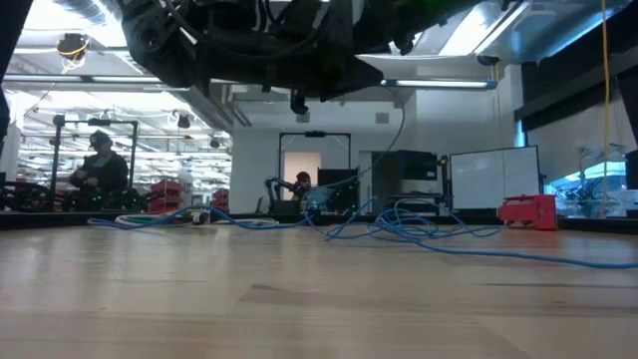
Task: Coil cords
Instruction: Coil the blue wire onto the black spool
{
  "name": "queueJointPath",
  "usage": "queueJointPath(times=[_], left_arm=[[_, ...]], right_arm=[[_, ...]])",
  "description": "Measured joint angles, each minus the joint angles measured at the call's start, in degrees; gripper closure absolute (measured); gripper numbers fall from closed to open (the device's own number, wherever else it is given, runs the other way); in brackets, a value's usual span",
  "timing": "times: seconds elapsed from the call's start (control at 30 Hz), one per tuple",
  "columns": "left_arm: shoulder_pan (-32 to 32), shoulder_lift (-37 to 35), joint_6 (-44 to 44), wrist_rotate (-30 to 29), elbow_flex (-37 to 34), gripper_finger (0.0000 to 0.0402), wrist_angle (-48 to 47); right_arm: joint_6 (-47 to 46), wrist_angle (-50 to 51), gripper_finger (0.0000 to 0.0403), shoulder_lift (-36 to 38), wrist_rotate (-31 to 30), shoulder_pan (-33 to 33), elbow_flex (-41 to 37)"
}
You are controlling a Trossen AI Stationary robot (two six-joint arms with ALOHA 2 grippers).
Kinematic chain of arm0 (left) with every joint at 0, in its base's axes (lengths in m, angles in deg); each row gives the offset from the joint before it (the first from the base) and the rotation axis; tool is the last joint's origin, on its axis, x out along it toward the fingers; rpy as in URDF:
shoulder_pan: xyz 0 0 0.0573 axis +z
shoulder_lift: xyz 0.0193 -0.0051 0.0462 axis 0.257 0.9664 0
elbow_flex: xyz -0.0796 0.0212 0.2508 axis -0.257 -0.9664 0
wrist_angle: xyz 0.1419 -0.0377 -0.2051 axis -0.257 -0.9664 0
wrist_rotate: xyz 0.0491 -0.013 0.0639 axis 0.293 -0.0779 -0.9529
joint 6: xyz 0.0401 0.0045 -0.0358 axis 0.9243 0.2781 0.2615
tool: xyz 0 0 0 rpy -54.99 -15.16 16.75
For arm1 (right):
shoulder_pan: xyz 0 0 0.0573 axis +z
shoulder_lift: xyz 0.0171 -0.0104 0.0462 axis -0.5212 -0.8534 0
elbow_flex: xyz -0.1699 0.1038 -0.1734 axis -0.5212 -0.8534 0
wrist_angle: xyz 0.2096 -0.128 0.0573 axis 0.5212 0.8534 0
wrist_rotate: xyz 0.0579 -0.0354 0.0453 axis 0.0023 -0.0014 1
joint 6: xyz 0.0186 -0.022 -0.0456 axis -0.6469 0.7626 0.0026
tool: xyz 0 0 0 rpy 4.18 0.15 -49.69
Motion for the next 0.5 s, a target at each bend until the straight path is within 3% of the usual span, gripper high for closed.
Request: queueJointPath(times=[0.5], left_arm=[[0.05, 0.0, 1.52, 0.39, 0.02, 0.0398, -4.5]], right_arm=[[-0.36, 0.65, 0.0397, 4.95, 5.91, 0.04, 1.33]])
